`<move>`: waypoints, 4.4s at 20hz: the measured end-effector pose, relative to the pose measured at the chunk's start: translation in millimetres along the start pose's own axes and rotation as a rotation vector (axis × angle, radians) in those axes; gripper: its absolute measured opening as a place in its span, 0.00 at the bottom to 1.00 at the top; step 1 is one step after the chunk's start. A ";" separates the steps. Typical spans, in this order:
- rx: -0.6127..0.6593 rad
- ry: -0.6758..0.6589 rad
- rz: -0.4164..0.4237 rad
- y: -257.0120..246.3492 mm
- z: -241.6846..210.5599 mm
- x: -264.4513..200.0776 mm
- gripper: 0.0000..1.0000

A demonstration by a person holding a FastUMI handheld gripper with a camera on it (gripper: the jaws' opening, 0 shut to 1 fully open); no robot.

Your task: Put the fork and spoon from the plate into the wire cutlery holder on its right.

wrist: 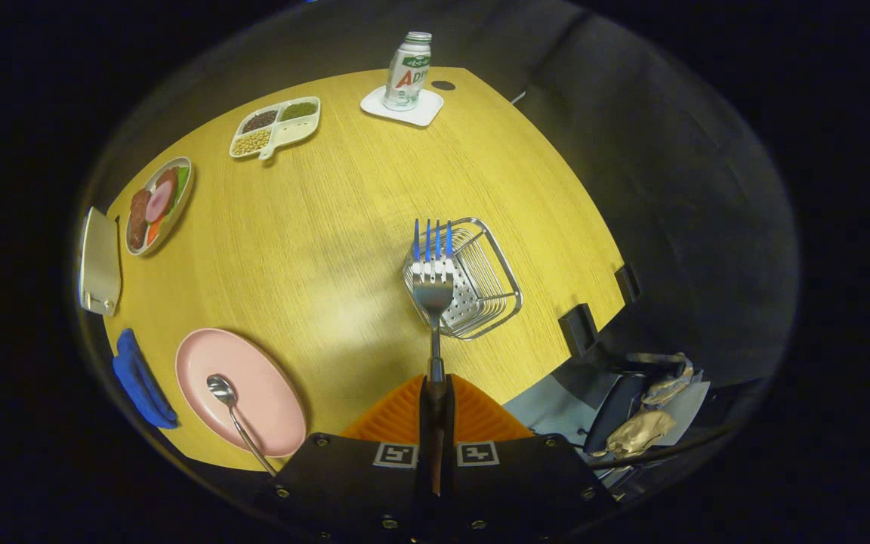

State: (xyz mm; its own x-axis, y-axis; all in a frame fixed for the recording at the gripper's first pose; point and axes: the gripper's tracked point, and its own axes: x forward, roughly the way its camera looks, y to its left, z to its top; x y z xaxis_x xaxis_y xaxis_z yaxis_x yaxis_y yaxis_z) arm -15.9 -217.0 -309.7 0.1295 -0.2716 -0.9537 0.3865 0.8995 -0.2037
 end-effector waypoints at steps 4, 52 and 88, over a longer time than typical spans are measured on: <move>-0.025 0.099 0.001 -16.5 -6.3 15.4 0.05; -0.524 0.035 0.085 195.9 -109.5 -31.0 0.79; -0.566 0.032 0.054 213.0 -109.7 -3.4 0.09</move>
State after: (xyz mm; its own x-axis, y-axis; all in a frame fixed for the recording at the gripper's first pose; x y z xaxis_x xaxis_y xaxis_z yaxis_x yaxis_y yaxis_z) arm -34.2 13.0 -374.2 0.1041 -0.2172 -0.9706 -0.1705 0.9575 -0.2326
